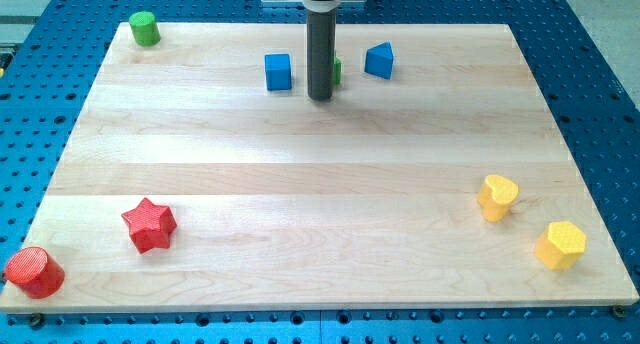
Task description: Slide the green circle to the left of the blue cube
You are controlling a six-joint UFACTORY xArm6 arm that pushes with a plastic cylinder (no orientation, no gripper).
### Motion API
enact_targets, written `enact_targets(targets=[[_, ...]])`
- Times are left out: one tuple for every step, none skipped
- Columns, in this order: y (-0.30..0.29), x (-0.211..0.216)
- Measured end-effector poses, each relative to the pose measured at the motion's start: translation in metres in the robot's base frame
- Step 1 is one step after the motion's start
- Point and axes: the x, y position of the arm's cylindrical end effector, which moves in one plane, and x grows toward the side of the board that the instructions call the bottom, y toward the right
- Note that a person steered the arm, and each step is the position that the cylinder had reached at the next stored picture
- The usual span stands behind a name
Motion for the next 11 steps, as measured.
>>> enact_targets(targets=[[-0.003,0.011],[-0.097,0.044],[-0.216,0.028],[-0.309,0.009],[-0.309,-0.010],[-0.309,-0.024],[-0.309,-0.082],[-0.306,-0.133],[-0.281,-0.147],[-0.218,-0.130],[-0.179,-0.084]])
